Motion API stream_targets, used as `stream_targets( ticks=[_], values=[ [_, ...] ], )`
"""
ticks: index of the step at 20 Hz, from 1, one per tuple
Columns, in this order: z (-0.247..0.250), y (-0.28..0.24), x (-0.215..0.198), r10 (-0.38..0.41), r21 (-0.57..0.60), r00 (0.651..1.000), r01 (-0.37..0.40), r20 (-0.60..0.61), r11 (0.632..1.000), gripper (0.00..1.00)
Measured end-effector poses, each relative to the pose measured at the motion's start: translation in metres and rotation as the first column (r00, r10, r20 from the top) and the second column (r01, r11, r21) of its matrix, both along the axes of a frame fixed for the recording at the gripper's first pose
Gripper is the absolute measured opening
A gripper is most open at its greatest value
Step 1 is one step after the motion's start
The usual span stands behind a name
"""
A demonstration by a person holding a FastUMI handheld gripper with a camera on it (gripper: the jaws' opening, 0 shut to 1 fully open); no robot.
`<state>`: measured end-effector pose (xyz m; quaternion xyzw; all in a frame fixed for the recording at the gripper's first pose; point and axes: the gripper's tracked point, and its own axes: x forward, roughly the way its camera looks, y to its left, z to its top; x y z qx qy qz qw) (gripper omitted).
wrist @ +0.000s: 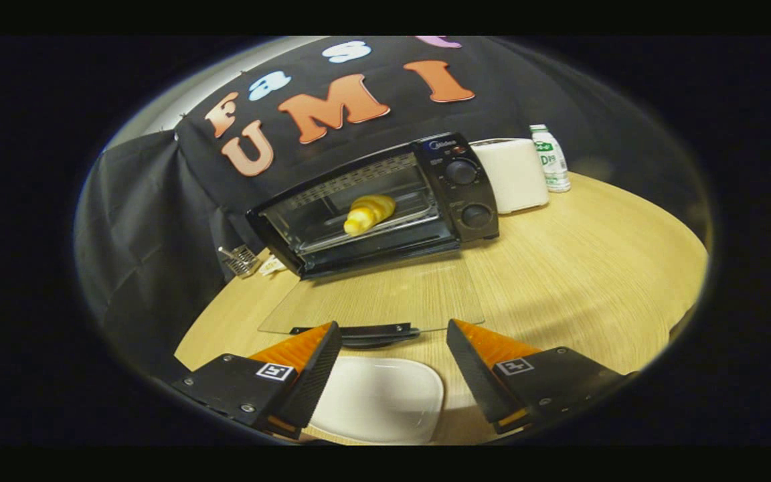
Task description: Open the toaster oven, put the food inside, and close the toaster oven door.
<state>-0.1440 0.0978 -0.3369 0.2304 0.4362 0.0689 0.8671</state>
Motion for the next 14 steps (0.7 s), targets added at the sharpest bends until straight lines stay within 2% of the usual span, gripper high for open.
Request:
stream_targets(
  ticks=[5, 11, 14],
  values=[
    [-0.012, 0.013, -0.014, 0.072, -0.015, 0.996, -0.072, -0.046, 0.997, 0.94],
    [-0.016, 0.022, 0.002, 0.107, -0.061, 0.994, -0.108, -0.029, 0.992, 0.95],
    [0.012, 0.020, 0.022, 0.107, -0.085, 0.991, -0.100, 0.083, 0.991, 0.95]
  ],
)
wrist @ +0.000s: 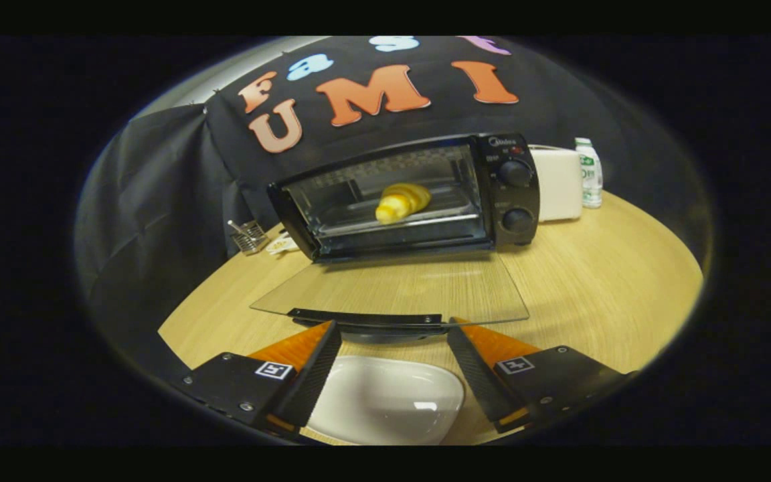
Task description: Open the toaster oven, put the food inside, and close the toaster oven door.
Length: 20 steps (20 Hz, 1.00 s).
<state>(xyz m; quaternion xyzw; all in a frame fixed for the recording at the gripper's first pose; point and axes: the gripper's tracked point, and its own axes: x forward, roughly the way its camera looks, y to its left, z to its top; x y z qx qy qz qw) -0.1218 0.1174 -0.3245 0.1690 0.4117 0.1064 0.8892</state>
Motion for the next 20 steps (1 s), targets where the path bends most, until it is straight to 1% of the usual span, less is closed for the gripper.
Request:
stream_targets(
  ticks=[3, 6, 10, 14, 16, 18, 20],
  values=[
    [0.029, -0.005, 0.027, 0.011, -0.029, 0.991, -0.007, 0.130, 1.000, 0.94],
    [0.038, -0.007, 0.049, 0.017, -0.070, 0.983, -0.004, 0.181, 0.998, 0.96],
    [0.051, -0.011, 0.084, -0.014, -0.084, 0.970, 0.036, 0.241, 0.996, 0.96],
    [0.059, -0.013, 0.118, -0.067, -0.042, 0.965, 0.080, 0.254, 0.996, 0.98],
    [0.061, -0.013, 0.134, -0.076, -0.066, 0.959, 0.097, 0.275, 0.993, 0.98],
    [0.053, -0.009, 0.147, -0.059, -0.112, 0.960, 0.093, 0.275, 0.989, 0.97],
    [0.041, 0.004, 0.154, -0.026, -0.125, 0.970, 0.058, 0.243, 0.991, 0.96]
  ],
)
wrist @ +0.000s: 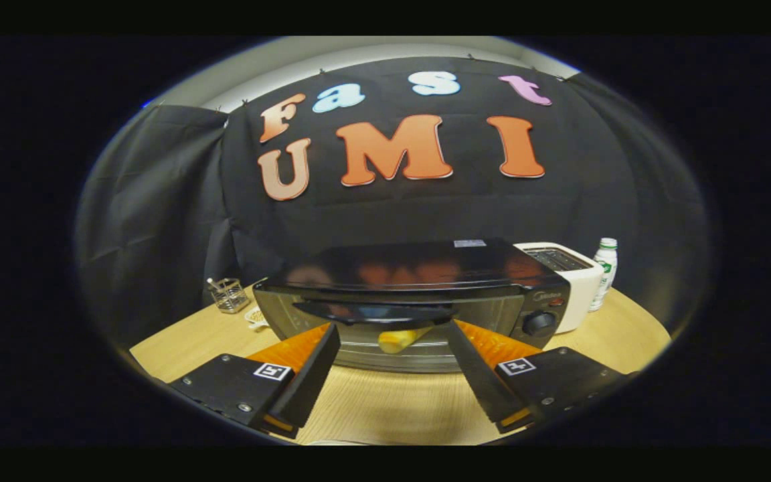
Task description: Open the toaster oven, put the food inside, and close the toaster oven door.
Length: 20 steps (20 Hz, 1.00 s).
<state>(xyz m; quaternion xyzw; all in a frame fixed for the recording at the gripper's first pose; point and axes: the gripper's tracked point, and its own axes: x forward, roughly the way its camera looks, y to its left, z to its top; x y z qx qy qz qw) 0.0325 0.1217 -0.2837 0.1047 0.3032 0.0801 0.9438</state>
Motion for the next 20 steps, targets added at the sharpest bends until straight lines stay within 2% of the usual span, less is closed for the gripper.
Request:
stream_targets(
  ticks=[4, 7, 9, 13, 18, 20],
  values=[
    [-0.001, 0.016, 0.007, -0.015, 0.080, 0.999, 0.018, -0.032, 0.997, 0.96],
    [0.014, 0.009, -0.005, -0.015, 0.057, 1.000, 0.015, 0.004, 0.998, 0.96],
    [0.038, -0.002, -0.011, -0.037, 0.040, 0.996, 0.034, 0.083, 0.999, 0.97],
    [0.103, -0.041, -0.026, -0.070, -0.017, 0.964, 0.077, 0.258, 0.997, 0.96],
    [0.176, -0.061, -0.056, -0.075, 0.066, 0.913, 0.053, 0.401, 0.996, 0.96],
    [0.192, -0.078, -0.061, -0.086, 0.041, 0.895, 0.076, 0.438, 0.996, 0.96]
  ],
)
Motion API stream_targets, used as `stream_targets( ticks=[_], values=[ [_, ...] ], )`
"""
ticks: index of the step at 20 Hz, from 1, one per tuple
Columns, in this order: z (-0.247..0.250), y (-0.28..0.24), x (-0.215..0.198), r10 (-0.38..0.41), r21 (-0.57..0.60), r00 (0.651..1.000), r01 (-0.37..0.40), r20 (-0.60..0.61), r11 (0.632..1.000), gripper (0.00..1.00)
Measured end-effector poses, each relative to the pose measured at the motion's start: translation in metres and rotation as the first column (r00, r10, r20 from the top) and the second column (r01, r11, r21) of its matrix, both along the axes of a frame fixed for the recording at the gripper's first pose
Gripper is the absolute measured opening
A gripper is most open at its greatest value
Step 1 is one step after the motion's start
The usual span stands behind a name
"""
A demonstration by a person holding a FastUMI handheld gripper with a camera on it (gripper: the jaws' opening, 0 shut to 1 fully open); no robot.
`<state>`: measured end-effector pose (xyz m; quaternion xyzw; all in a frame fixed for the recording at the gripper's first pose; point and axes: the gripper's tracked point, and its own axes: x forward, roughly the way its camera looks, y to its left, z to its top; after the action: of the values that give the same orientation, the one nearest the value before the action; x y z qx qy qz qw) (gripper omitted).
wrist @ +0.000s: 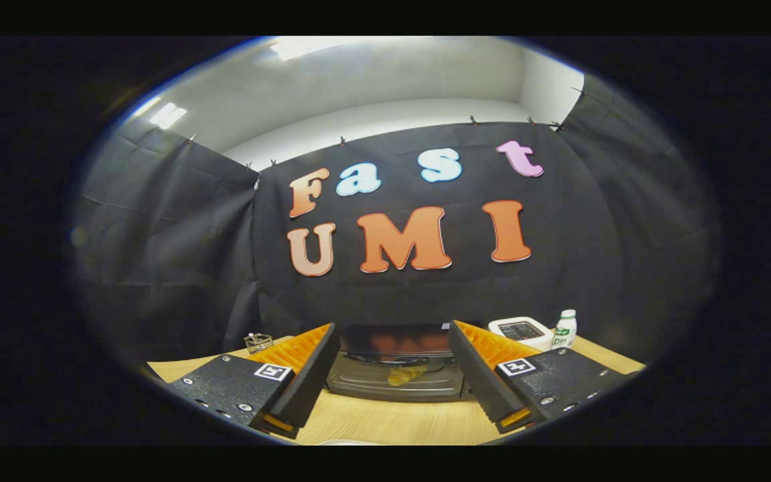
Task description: Open the toaster oven, put the food inside, and close the toaster oven door.
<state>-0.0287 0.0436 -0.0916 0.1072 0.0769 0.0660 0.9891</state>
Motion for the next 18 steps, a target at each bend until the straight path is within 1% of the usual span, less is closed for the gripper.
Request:
stream_targets(
  ticks=[3, 6, 10, 14, 18],
  values=[
    [0.023, -0.024, -0.006, -0.062, -0.062, 0.996, 0.066, 0.059, 0.996, 0.96],
    [0.034, -0.033, -0.013, -0.088, -0.078, 0.992, 0.095, 0.087, 0.992, 0.96],
    [0.047, -0.033, -0.019, -0.079, -0.072, 0.988, 0.089, 0.132, 0.993, 0.96],
    [0.042, -0.029, -0.020, -0.070, -0.124, 0.989, 0.086, 0.128, 0.989, 0.96],
    [0.041, -0.019, -0.020, -0.046, -0.139, 0.990, 0.065, 0.135, 0.988, 0.96]
  ],
)
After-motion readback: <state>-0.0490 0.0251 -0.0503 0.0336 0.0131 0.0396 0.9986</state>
